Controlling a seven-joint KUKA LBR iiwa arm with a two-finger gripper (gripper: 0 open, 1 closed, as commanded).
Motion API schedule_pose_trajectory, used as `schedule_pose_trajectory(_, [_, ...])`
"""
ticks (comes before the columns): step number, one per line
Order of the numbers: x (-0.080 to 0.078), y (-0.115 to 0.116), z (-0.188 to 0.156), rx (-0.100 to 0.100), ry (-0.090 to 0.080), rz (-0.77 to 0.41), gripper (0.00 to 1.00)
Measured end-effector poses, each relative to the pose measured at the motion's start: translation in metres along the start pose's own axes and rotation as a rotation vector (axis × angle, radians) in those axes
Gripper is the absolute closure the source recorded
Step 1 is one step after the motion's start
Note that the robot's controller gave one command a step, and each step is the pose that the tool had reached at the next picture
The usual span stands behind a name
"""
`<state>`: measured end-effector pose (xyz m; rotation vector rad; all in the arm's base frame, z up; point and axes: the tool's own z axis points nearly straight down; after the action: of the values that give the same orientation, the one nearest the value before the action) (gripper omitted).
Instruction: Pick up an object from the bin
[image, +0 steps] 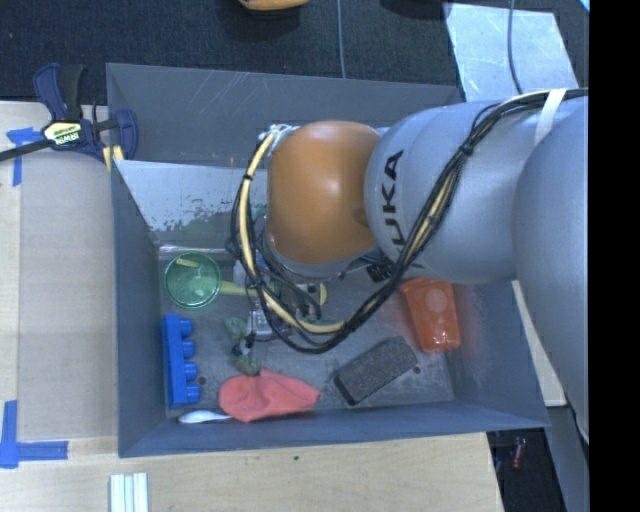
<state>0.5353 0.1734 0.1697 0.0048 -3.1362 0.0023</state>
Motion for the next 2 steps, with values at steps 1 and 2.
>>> schedule_pose_trajectory(1, [-0.002,-0.001,-0.005,-0.003,-0.008,0.004,0.0])
schedule_pose_trajectory(2, [0.037,-0.026,0.076,-0.004,-0.013,-0.023,0.0])
